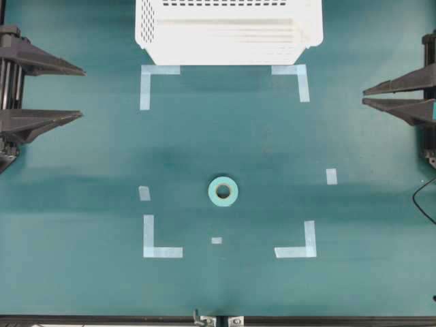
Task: Put the tape into the white basket.
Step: 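Open the right gripper and start moving it off the rest pose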
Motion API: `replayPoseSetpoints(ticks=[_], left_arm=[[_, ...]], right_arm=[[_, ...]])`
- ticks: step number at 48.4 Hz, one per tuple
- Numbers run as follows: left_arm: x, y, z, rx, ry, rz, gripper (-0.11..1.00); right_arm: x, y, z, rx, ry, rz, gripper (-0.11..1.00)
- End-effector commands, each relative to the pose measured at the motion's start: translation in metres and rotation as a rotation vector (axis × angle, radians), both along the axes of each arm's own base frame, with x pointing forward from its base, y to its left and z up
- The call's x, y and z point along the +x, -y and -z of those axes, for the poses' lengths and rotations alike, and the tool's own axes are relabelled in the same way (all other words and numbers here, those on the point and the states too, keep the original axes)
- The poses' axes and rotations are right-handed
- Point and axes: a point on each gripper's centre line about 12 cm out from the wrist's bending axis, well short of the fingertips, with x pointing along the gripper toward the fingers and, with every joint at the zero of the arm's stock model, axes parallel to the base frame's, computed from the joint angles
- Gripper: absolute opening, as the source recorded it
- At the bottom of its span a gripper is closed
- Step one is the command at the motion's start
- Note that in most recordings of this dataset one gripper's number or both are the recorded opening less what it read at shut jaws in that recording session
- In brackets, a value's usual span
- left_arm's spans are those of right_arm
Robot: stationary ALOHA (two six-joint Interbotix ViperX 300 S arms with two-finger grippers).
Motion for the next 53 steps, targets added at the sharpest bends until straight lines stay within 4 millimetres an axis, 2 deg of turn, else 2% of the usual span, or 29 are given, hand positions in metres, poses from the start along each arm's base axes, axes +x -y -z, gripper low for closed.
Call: replayPoseSetpoints(ticks=[1, 3, 5, 9, 14, 23, 28, 38, 41, 44, 53], left_arm=[[-0.007, -0.005, 0.019, -0.04, -0.047, -0.029, 0.24], [-0.013, -0.007, 0.027, -0.046, -0.059, -0.038, 0.21], [-0.019, -0.006, 0.028, -0.057, -0.04, -0.036, 0.12], [-0.033, -0.001, 0.006, -0.068, 0.085, -0.002, -0.01], [-0.049, 0.0, -0.003, -0.055, 0.163, 0.009, -0.09], [-0.056, 0.001, 0.028, -0.066, 0.046, 0.011, -0.11], [-0.055, 0.001, 0.035, -0.066, 0.0, 0.01, -0.11], [-0.055, 0.001, 0.043, -0.066, -0.037, 0.01, -0.11], [-0.055, 0.001, 0.045, -0.066, -0.043, 0.009, -0.11], [-0.056, 0.001, 0.05, -0.067, -0.054, 0.009, -0.11], [-0.057, 0.001, 0.067, -0.067, -0.097, 0.008, -0.11]], right_arm=[[0.002, 0.001, -0.011, -0.009, 0.032, 0.004, 0.24], [0.002, 0.001, -0.01, -0.017, 0.031, 0.004, 0.22], [0.002, 0.0, -0.008, -0.021, 0.028, 0.001, 0.13], [0.0, 0.0, -0.008, -0.023, 0.024, 0.0, 0.01], [0.001, 0.0, -0.007, -0.03, 0.006, -0.001, 0.0], [0.009, 0.0, -0.001, -0.045, -0.045, -0.003, 0.02], [0.014, 0.0, -0.002, -0.031, -0.06, -0.002, 0.22], [0.028, 0.001, -0.008, -0.028, -0.173, 0.002, 0.83], [0.031, 0.001, -0.008, -0.029, -0.219, 0.001, 0.94], [0.033, 0.001, -0.007, -0.022, -0.262, 0.003, 0.99], [0.041, -0.003, -0.008, -0.016, -0.413, -0.013, 0.99]])
